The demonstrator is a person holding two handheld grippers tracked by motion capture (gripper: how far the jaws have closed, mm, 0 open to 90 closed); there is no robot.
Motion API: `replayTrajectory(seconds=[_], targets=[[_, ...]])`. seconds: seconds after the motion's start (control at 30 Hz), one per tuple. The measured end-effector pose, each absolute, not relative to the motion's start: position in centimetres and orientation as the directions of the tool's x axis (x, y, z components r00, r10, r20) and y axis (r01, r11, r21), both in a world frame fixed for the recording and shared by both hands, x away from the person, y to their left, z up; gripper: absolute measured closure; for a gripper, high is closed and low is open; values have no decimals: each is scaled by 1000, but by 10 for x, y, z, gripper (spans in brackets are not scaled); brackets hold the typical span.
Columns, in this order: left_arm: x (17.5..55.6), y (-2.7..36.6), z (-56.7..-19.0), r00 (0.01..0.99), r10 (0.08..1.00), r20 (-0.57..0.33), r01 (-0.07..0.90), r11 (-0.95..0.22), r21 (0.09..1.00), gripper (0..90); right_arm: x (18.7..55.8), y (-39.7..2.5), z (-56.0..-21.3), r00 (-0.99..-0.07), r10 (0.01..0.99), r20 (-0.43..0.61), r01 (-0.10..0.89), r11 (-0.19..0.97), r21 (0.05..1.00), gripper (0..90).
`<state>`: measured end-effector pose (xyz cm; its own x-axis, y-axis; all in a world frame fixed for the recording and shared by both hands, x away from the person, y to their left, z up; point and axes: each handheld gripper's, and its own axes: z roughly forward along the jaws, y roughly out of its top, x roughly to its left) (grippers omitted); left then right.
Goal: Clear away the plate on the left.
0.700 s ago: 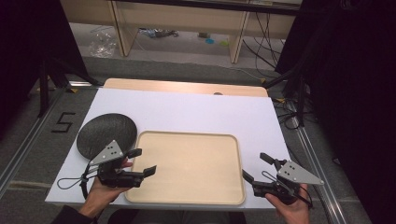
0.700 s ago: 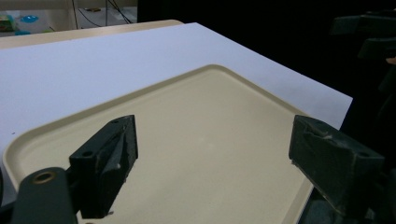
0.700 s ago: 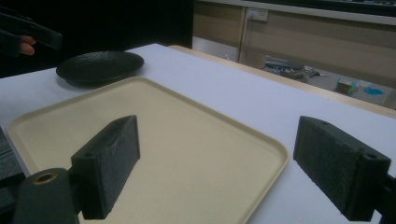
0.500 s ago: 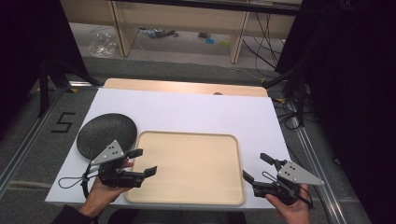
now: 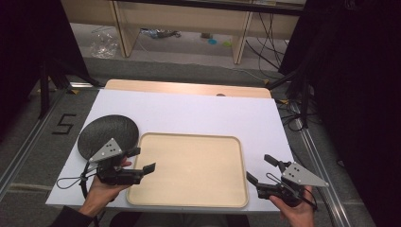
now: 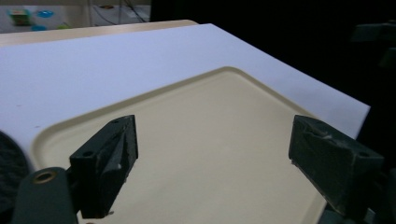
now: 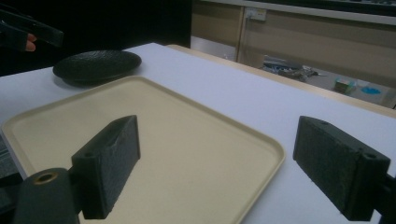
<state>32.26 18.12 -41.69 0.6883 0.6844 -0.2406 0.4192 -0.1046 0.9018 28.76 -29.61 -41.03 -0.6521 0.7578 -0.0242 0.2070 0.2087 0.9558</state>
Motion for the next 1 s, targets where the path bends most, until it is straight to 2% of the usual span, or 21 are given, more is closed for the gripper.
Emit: replayTrajectory(seconds=[0.07, 0.17, 0.3, 0.4, 0.47, 0.5, 0.63, 1.0], targets=[[326, 186, -417, 653, 726, -218, 423, -110, 900, 164, 289, -298, -410, -654, 756, -42, 190, 218, 957, 159], [332, 194, -419, 612, 751, -250, 456, -76, 887, 165, 289, -298, -411, -652, 758, -6, 216, 193, 957, 159], [336, 207, -421, 557, 779, -287, 489, -28, 872, 166, 289, -296, -411, -658, 753, -9, 206, 192, 959, 159], [337, 214, -422, 529, 789, -312, 500, 7, 866, 167, 286, -296, -408, -655, 754, -52, 197, 237, 951, 160], [338, 219, -423, 513, 798, -317, 513, 11, 858, 167, 285, -292, -408, -660, 751, -25, 202, 209, 957, 160], [339, 224, -424, 490, 802, -340, 526, 39, 849, 166, 284, -291, -406, -665, 745, -54, 178, 229, 957, 162], [342, 231, -425, 461, 805, -373, 540, 79, 838, 168, 286, -288, -408, -670, 740, -55, 166, 222, 961, 162], [351, 252, -429, 343, 846, -409, 565, 162, 809, 178, 286, -289, -407, -677, 735, -40, 196, 232, 953, 162]])
